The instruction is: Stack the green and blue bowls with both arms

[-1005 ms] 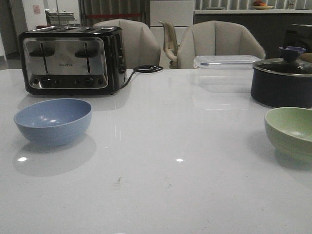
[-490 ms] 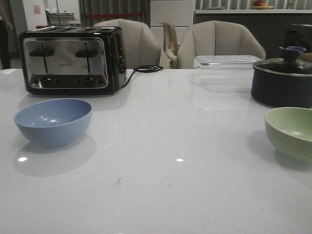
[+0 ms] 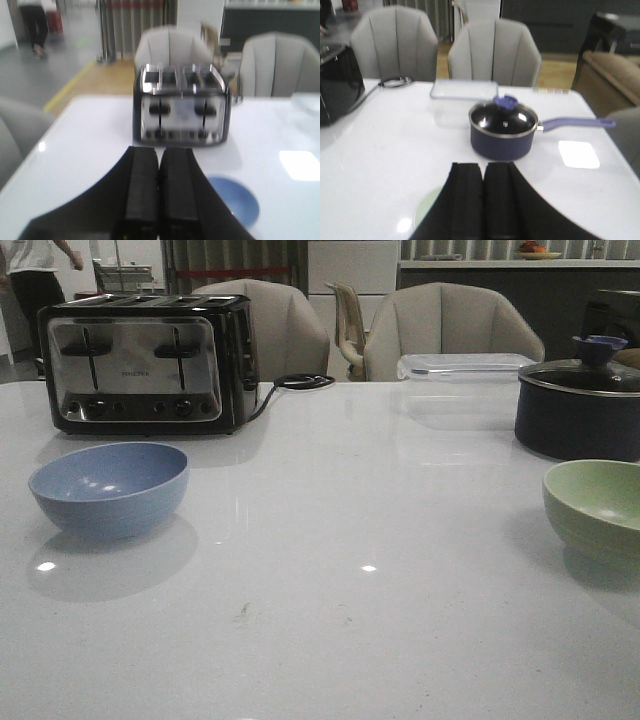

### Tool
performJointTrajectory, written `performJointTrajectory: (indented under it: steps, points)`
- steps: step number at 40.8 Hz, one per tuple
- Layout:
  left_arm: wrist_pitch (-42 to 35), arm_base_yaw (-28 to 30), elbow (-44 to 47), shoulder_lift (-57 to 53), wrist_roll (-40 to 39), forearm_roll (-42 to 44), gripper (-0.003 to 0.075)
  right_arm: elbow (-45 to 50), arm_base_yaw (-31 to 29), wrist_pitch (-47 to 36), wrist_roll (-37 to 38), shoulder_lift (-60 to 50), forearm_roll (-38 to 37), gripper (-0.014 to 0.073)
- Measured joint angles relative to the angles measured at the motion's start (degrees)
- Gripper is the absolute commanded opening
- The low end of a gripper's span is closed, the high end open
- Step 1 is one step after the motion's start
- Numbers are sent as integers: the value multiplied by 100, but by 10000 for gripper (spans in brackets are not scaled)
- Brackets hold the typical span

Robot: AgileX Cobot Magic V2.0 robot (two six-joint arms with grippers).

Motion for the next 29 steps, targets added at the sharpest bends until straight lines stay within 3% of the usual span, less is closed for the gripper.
performJointTrajectory:
  steps: [13,26,29]
  points:
    - [391,0,0,893,0,-37,99,0,0,1124,0,1095,0,38]
    - [400,0,0,1207,0,-37,99,0,0,1209,0,1668,0,42]
    - [400,0,0,1231,0,-37,99,0,0,1209,0,1716,0,85]
